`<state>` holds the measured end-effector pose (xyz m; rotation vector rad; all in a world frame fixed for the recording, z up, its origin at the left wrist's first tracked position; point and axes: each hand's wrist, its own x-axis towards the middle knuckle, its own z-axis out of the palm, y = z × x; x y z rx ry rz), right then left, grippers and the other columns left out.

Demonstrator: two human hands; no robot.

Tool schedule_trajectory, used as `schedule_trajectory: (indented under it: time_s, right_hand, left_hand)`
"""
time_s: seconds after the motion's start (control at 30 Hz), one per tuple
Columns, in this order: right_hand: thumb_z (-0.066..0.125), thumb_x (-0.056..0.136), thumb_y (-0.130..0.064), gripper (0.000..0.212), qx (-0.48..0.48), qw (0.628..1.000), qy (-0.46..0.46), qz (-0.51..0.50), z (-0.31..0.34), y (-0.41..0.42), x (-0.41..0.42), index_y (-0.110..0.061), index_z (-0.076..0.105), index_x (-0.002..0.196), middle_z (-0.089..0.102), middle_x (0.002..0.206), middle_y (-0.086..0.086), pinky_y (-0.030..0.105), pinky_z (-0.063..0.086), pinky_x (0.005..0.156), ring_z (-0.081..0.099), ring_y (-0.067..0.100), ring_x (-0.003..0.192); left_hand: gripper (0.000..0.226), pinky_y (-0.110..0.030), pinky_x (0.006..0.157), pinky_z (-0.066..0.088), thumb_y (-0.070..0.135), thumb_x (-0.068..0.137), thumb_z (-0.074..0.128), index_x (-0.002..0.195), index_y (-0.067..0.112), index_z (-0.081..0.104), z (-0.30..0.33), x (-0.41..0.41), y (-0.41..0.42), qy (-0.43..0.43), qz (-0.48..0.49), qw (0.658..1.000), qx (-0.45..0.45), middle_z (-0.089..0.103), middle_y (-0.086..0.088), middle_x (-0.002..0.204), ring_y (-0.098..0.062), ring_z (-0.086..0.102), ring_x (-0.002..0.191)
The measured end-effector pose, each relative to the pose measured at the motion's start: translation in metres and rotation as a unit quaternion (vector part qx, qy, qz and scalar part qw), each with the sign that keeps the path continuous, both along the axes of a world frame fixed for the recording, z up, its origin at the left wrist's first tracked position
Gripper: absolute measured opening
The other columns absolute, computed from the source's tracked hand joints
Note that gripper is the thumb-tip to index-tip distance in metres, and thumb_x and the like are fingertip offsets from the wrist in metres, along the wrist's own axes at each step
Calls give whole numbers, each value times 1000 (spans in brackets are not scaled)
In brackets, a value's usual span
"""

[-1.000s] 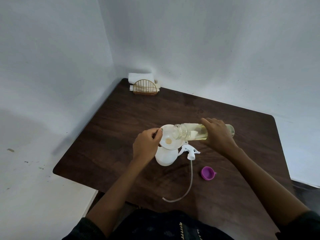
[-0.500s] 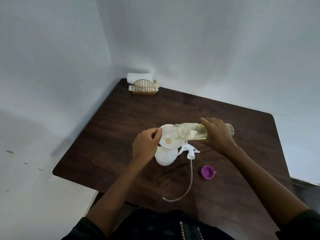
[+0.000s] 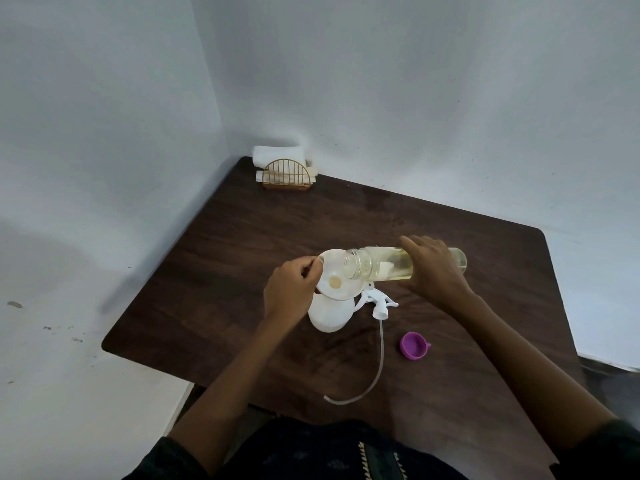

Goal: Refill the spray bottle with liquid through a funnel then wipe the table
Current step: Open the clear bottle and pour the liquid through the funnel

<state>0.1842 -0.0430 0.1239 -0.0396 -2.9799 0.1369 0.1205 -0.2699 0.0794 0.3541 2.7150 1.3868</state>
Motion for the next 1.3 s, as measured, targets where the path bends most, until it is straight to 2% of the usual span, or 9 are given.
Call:
schedule_trajectory:
  time_s: [0.17,0.5,0.73,1.0,1.3]
  right_hand:
    - [80,63,-20,44,-11,1000,7,-2,1,0,0,-6,60,100,65,90,11,36,36,72,56,32,80]
    - [79,63,-18,43,-8,1000,9,-3,-1,2,-1,-7,60,100,66,92,11,38,39,75,56,31,81]
    - [80,63,-19,42,-1,1000,13,-2,0,2,0,-8,60,98,65,90,10,38,39,74,56,31,80]
    - [82,60,-17,42,0,1000,23,4,0,2,-1,-6,60,94,65,84,11,37,39,70,56,32,75]
    - [83,57,-16,45,3,1000,25,7,-1,2,-2,-7,61,95,65,83,10,37,41,69,57,32,73]
  left_hand:
    - [35,-36,52,45,38,93,47,73,17,66,-1,-1,1,-5,-4,1000,12,61,1,58,-17,62,58]
    - [35,-30,51,39,35,94,49,70,16,64,-1,-1,1,-12,-9,1000,13,58,1,56,-18,62,58]
    - [33,-35,52,44,35,94,49,76,16,69,0,-1,1,-9,-6,1000,14,62,0,60,-18,62,59]
    - [34,-27,52,37,35,94,49,70,17,65,1,0,2,-17,-2,1000,14,58,3,55,-17,61,59]
    - [33,-27,50,34,36,92,49,67,18,62,0,-1,1,-14,-4,1000,13,54,5,52,-17,61,58]
